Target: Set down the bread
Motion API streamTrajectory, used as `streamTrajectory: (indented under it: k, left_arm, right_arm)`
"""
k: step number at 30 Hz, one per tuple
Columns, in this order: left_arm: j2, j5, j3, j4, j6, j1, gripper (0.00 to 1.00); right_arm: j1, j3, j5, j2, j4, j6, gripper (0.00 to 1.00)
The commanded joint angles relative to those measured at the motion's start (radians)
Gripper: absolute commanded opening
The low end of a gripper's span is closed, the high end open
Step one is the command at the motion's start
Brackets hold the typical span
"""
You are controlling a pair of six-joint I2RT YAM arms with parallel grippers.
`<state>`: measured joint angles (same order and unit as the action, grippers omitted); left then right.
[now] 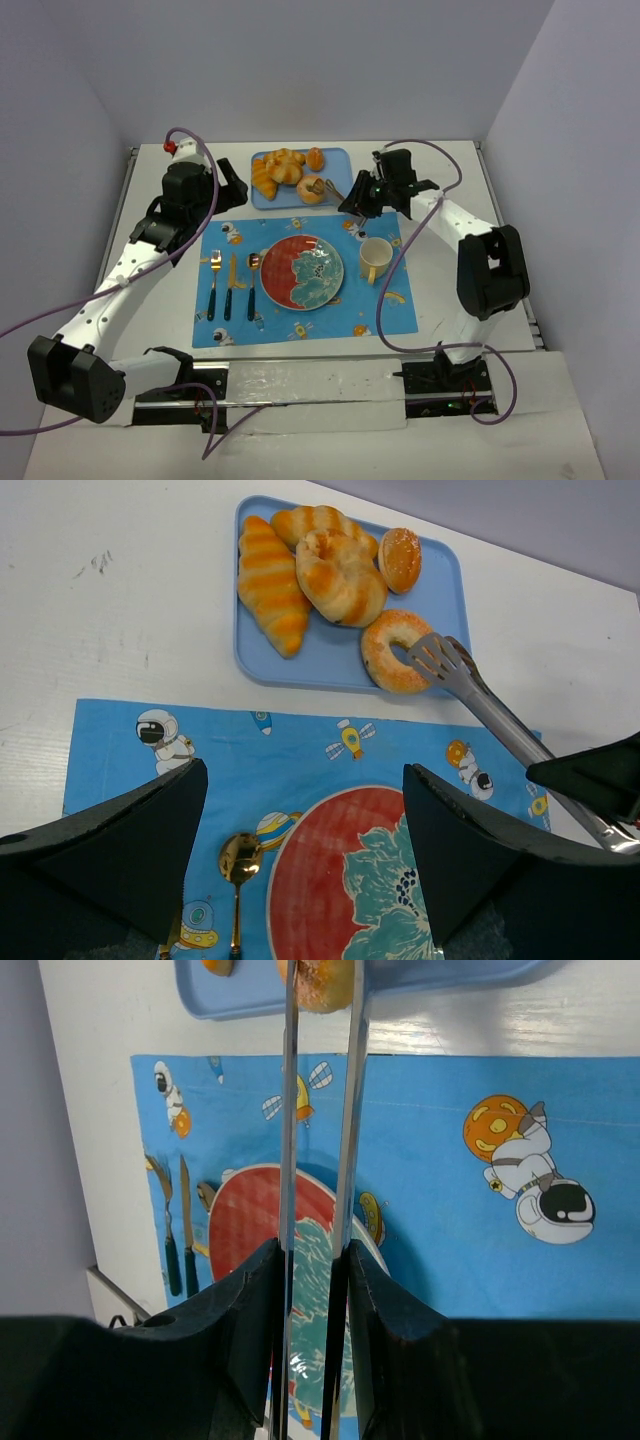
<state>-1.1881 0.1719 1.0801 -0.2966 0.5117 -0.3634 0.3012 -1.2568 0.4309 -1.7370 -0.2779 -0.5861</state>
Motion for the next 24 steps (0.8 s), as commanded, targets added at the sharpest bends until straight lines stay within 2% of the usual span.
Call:
streamTrajectory:
  k: [1, 15, 24]
  left_arm:
    - [-0.001, 0.006, 0.046, 0.007, -0.013, 0.006, 0.89]
    - [-0.004, 0.012, 0.044, 0.005, -0.016, 0.006, 0.89]
    - [-0.005, 0.011, 0.046, 0.004, -0.016, 0.006, 0.89]
  right_arm:
    - [-0.02, 0.01, -0.007, 0.096, 0.008, 0.015, 0.2]
    - [-0.028, 0.005, -0.009, 0.185, -0.056, 0.048, 0.19]
    - [-0.002, 0.042, 0.049, 0.327, -0.129, 0.065, 0.19]
